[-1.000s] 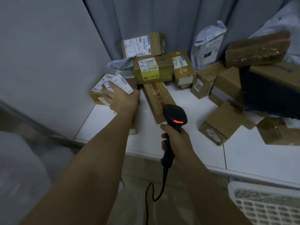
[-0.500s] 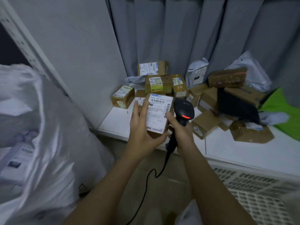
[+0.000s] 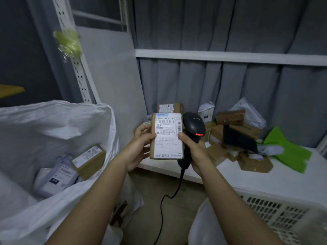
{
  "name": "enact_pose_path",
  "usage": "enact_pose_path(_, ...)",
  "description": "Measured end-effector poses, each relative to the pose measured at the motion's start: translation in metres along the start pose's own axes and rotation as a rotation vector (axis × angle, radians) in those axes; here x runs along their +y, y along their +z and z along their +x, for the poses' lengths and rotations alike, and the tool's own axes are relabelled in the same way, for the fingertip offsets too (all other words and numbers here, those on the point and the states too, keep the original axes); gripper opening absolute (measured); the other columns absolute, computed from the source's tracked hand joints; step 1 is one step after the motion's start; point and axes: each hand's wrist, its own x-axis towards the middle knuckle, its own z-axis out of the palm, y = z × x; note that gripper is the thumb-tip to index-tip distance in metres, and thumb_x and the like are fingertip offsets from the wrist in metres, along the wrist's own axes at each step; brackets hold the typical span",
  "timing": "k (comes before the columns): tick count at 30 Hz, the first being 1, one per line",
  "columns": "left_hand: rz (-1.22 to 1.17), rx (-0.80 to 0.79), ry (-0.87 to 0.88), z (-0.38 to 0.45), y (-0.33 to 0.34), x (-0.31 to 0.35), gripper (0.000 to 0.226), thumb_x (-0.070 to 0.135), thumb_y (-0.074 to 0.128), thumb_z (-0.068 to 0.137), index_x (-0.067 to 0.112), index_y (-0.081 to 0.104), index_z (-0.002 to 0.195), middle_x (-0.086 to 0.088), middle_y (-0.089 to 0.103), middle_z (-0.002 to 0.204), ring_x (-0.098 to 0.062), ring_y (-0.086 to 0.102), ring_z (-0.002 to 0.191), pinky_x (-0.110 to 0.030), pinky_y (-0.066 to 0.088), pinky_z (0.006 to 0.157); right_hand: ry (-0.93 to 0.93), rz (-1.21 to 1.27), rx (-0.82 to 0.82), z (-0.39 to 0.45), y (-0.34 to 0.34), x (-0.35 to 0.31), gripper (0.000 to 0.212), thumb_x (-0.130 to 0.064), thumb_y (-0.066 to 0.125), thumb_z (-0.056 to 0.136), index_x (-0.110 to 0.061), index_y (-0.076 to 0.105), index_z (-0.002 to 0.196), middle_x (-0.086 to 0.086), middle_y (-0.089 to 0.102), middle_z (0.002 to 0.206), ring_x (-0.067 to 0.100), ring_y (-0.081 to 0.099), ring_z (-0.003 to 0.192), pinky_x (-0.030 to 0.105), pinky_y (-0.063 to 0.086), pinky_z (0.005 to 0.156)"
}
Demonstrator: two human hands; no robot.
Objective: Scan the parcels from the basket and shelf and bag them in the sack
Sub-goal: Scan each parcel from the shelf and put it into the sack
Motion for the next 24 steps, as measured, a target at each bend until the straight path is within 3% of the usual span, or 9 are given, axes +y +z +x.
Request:
enact_pose_path(2,0.041,0.021,0.017,-0.005,-0.004,0.013,0.038,0.022,0.057,0.093,0.032,0.042,0.127,-0.006,0.066,0.116,-0.023,0.064,0.101,-0.037,0.048,0.086,-0.026,-0.027,-0.012,-0.003,0.009,-0.017,0.030,-0.014,0.072,0.085,-0.013,0.065,0.114,0.008,0.073,0.110,0.026,0.069,0.103,0.050,0.053,0.093)
enact_pose_path(4,0.067,0.068,0.058,-0.009,-0.007,0.022,0.048,0.021,0.063,0.091,0.031,0.038,0.131,-0.004,0.067,0.115,-0.020,0.066,0.102,-0.034,0.051,0.085,-0.027,-0.072,0.013,-0.005,0.017,-0.033,0.026,-0.019,0.074,0.084,-0.014,0.066,0.109,0.011,0.074,0.105,0.030,0.069,0.101,0.054,0.052,0.094)
enact_pose_path(8,0.060,0.179,0.173,-0.016,-0.008,0.042,0.059,0.014,0.065,0.089,0.029,0.029,0.133,-0.005,0.064,0.118,-0.012,0.067,0.095,-0.025,0.054,0.066,-0.055,-0.151,0.070,-0.014,0.028,-0.057,0.015,-0.021,0.075,0.084,-0.020,0.064,0.094,0.017,0.072,0.098,0.040,0.067,0.090,0.056,0.052,0.088)
enact_pose_path(10,0.063,0.238,0.227,-0.015,-0.009,0.049,0.064,0.010,0.067,0.087,0.026,0.027,0.136,-0.007,0.061,0.121,-0.012,0.064,0.097,-0.026,0.053,0.068,-0.071,-0.171,0.083,-0.018,0.028,-0.063,0.017,-0.023,0.076,0.082,-0.020,0.063,0.093,0.011,0.070,0.088,0.029,0.064,0.076,0.043,0.056,0.071)
enact_pose_path(12,0.105,0.273,0.267,-0.013,-0.012,0.055,0.070,0.011,0.071,0.084,0.025,0.027,0.137,-0.007,0.056,0.126,-0.017,0.060,0.102,-0.028,0.052,0.073,-0.060,-0.185,0.093,-0.023,0.029,-0.067,0.018,-0.023,0.077,0.081,-0.019,0.062,0.089,0.007,0.062,0.074,0.018,0.056,0.060,0.030,0.047,0.057)
enact_pose_path(20,0.166,0.334,0.260,0.001,-0.023,0.064,0.075,0.016,0.074,0.081,0.025,0.028,0.139,-0.010,0.052,0.136,-0.027,0.057,0.113,-0.045,0.051,0.094,-0.013,-0.476,-0.058,-0.044,0.029,-0.073,0.018,-0.025,0.077,0.080,-0.016,0.062,0.086,0.005,0.061,0.074,0.015,0.057,0.062,0.025,0.046,0.054)
enact_pose_path(24,0.205,0.341,0.257,0.002,-0.028,0.060,0.075,0.016,0.075,0.081,0.025,0.028,0.139,-0.010,0.052,0.136,-0.026,0.057,0.114,-0.044,0.051,0.093,0.025,-0.472,-0.103,-0.050,0.030,-0.064,0.020,-0.026,0.080,0.077,-0.016,0.062,0.079,0.000,0.058,0.066,0.016,0.056,0.060,0.030,0.046,0.056)
